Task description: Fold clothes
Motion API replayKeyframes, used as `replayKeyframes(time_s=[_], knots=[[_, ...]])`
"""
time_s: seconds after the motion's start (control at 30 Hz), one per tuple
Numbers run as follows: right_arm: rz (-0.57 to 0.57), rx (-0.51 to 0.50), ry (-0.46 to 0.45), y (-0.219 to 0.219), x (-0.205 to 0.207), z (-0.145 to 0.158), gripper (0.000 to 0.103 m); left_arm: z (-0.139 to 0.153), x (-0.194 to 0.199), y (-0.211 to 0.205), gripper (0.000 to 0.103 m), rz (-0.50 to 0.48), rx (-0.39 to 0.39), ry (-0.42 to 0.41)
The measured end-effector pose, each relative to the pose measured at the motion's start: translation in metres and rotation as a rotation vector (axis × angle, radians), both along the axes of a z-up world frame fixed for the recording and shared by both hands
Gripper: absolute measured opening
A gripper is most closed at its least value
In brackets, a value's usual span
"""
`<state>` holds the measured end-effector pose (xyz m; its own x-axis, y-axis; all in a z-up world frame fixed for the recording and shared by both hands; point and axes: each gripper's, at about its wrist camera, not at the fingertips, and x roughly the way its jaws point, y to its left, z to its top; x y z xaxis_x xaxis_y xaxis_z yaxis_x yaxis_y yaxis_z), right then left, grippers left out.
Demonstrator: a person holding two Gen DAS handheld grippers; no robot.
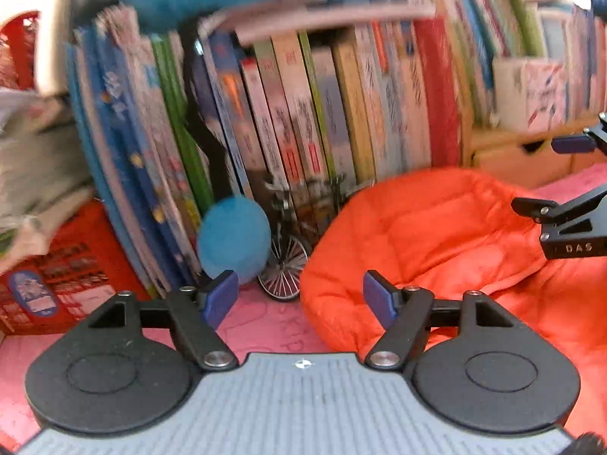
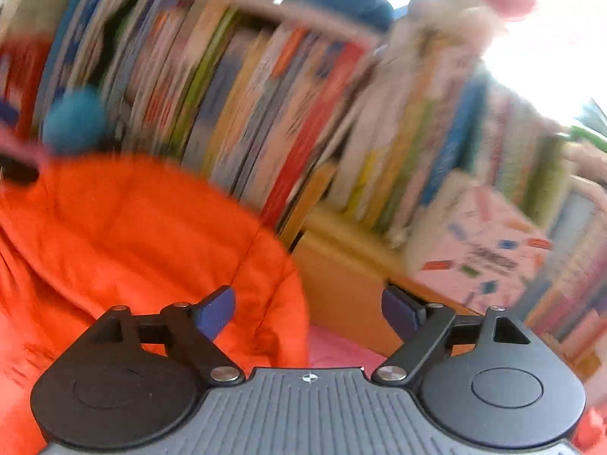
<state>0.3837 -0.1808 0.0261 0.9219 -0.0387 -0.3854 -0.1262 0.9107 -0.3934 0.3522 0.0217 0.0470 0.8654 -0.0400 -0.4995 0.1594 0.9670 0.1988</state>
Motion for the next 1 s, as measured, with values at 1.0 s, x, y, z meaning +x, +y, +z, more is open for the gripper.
replayKeyframes(time_s=[1.0], knots=[[-0.263,0.424,0.124,-0.126,-0.17,0.037,0.065,-0.034,-0.147,0.046,0.082,0.195,0.037,0.023]])
